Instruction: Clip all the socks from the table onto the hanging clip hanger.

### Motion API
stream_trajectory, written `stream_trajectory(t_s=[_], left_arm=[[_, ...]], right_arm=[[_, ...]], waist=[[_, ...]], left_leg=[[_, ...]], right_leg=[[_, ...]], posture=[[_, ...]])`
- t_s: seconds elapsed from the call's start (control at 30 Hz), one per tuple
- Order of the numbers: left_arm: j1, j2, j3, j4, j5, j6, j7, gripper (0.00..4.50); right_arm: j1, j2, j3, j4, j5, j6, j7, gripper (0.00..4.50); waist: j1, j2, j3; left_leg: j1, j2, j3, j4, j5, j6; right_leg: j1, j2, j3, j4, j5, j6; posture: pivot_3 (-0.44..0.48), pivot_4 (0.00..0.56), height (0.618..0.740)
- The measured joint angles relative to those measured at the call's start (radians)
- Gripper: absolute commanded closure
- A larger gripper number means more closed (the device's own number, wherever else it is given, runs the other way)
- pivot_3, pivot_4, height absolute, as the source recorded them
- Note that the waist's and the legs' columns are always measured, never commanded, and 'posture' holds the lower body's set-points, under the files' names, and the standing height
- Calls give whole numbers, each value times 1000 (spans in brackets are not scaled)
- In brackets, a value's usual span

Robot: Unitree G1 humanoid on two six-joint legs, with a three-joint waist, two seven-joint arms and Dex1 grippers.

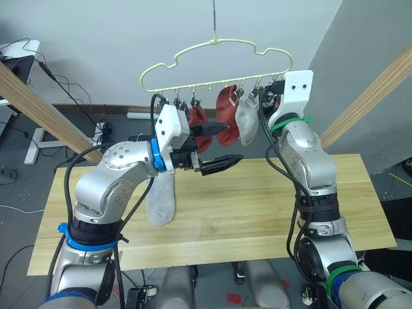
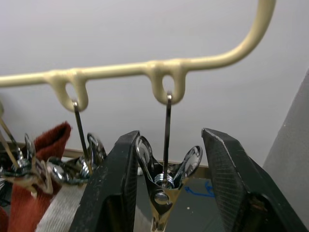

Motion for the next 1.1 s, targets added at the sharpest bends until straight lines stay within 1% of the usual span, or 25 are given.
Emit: stream_trajectory(t_s=[0.17,0.63,0.7,0.8,0.83,0.93,1.1], left_arm=[[-20,-20,4,1,-23,15,20,0],[-26,-20,4,24,-21,13,30,0],[-26,-20,4,25,-20,12,30,0],[-26,-20,4,31,-18,11,32,0],[-26,-20,3,31,-18,9,34,0],[-21,-21,3,30,-12,-3,38,0],[23,-21,-5,27,45,-33,71,0]], right_arm=[[-8,23,-8,0,0,0,-21,2388],[-9,45,-32,0,1,2,-38,2388],[-9,46,-34,0,1,3,-37,2769],[-9,48,-35,0,2,3,-33,3564],[-9,49,-35,0,3,2,-31,3907],[-10,54,-35,-4,10,3,-28,4472],[-13,55,-36,-5,22,3,-24,4490]], waist=[[0,0,0],[0,0,0],[0,0,0],[0,0,0],[0,0,0],[0,0,0],[0,0,0]], left_leg=[[0,0,0,0,0,0],[0,0,0,0,0,0],[0,0,0,0,0,0],[0,0,0,0,0,0],[0,0,0,0,0,0],[0,0,0,0,0,0],[0,0,0,0,0,0]], right_leg=[[0,0,0,0,0,0],[0,0,0,0,0,0],[0,0,0,0,0,0],[0,0,0,0,0,0],[0,0,0,0,0,0],[0,0,0,0,0,0],[0,0,0,0,0,0]], posture=[[-155,316,740],[-157,317,740],[-157,317,740],[-156,317,740],[-156,317,740],[-155,315,740],[-154,315,740]])
